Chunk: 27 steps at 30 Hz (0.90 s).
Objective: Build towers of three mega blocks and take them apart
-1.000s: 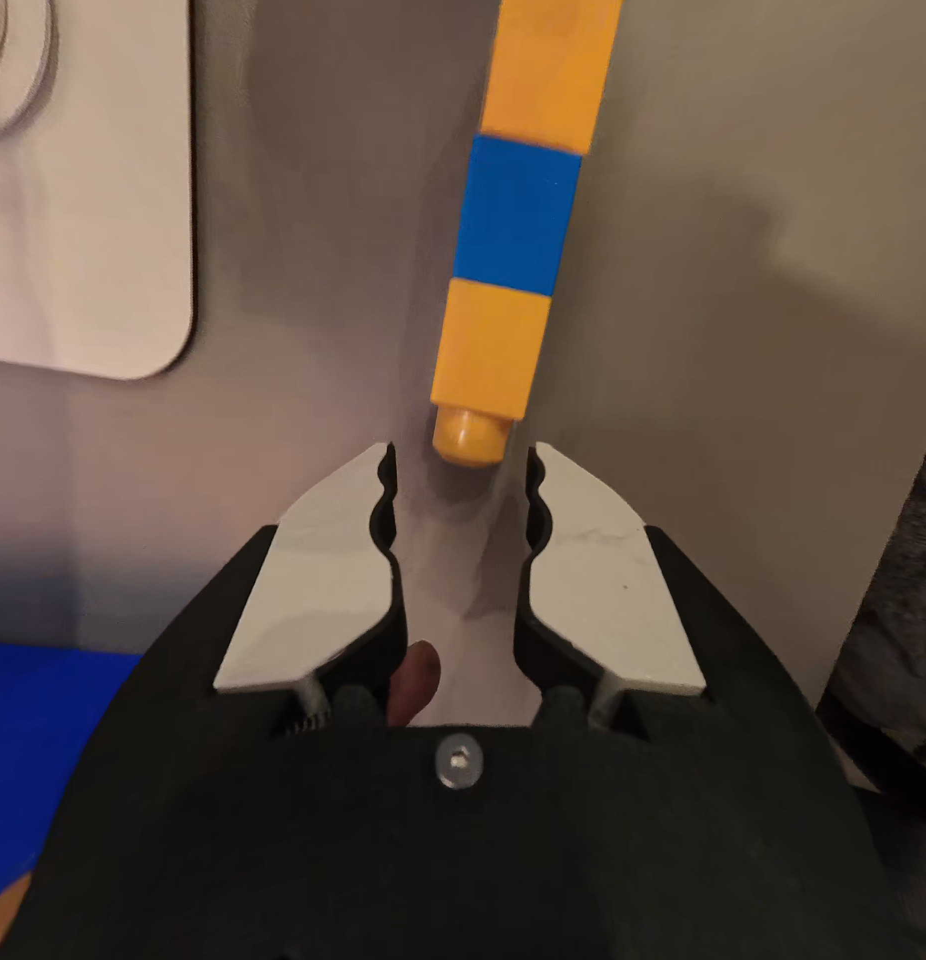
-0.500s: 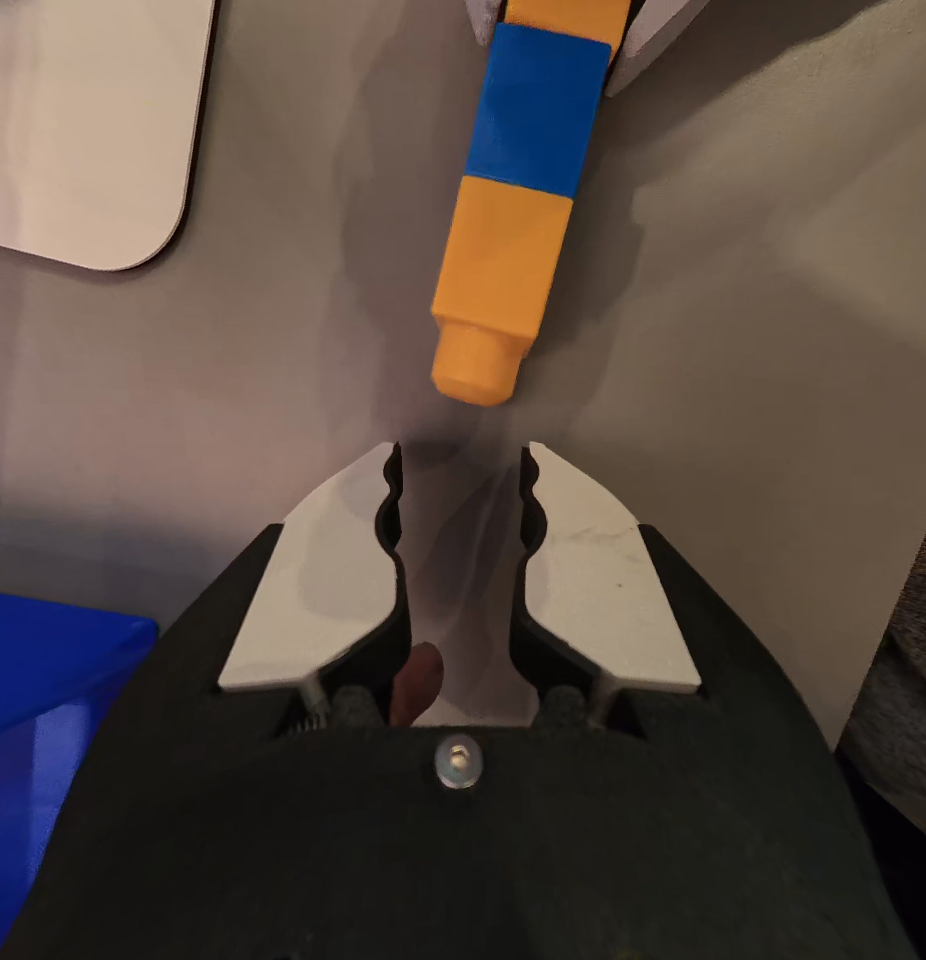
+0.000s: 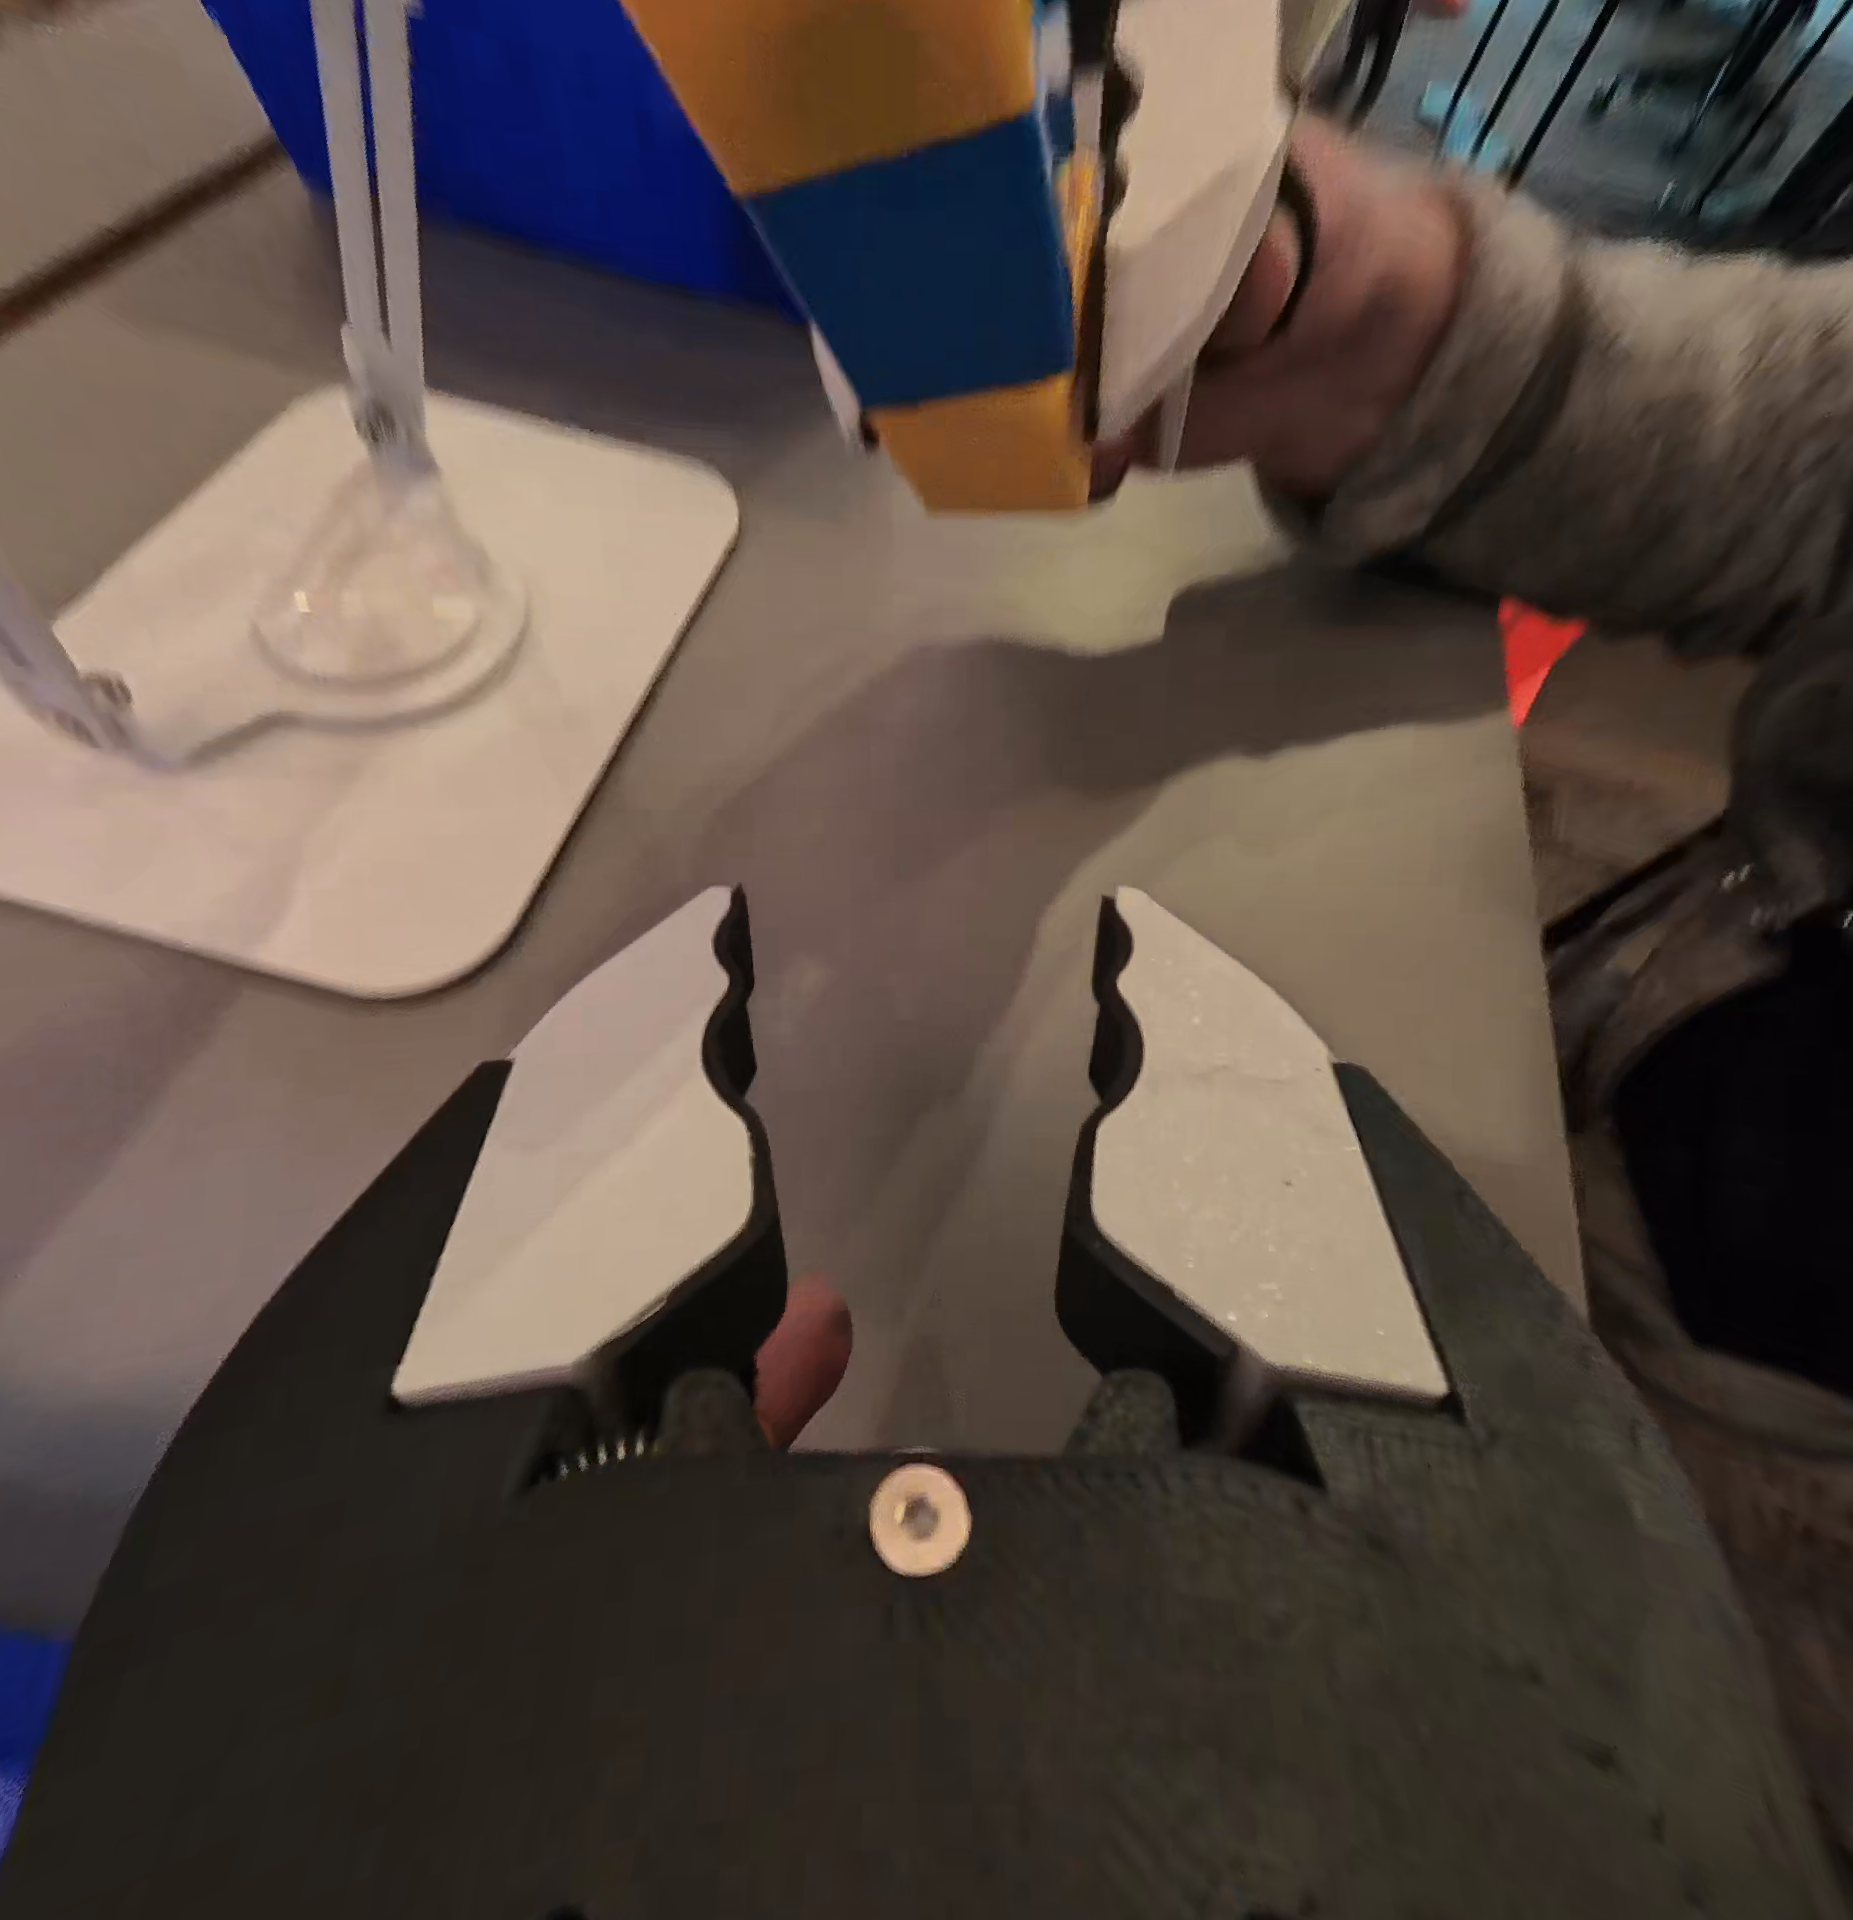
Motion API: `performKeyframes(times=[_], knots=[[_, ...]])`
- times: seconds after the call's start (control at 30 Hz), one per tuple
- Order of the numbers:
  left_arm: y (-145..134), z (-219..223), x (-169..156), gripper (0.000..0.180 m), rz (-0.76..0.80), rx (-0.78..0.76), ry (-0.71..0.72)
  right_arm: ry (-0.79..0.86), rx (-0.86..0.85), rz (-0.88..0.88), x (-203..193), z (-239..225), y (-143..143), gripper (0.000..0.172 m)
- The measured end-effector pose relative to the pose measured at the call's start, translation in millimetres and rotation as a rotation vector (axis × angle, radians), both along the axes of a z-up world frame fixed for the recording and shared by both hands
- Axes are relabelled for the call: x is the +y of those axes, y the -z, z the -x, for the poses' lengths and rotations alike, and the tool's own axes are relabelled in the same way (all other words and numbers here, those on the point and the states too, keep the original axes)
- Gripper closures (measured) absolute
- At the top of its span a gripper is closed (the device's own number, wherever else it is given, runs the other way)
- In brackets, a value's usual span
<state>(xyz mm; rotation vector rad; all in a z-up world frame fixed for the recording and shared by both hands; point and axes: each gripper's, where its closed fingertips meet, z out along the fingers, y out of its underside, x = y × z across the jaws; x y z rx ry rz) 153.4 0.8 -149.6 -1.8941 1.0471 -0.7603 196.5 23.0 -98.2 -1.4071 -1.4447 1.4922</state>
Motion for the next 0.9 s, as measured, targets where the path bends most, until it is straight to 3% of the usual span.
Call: performKeyframes(times=[0.2, 0.4, 0.57, 0.73, 0.87, 0.9], knots=[[-60, -20, 16, 0.108, -0.096, -0.334, -0.022, -0.004, 0.145, 0.052, 3, -3, -14, 0.136], [-83, -38, 29, 0.109, -0.085, -0.529, -0.032, 0.013, 0.235, 0.009, 3, -2, -18, 0.135], [-89, -56, 31, 0.112, -0.088, -0.576, 0.007, 0.022, 0.259, -0.021, -1, 1, -17, 0.135], [-94, -64, 30, 0.145, -0.116, -0.598, 0.038, 0.019, 0.259, -0.039, -5, 4, -14, 0.135], [-93, -65, 34, 0.145, -0.127, -0.577, 0.035, 0.041, 0.262, -0.013, -1, 3, -15, 0.135], [-94, -65, 34, 0.146, -0.139, -0.561, 0.034, 0.042, 0.261, 0.004, 1, 2, -16, 0.122]])
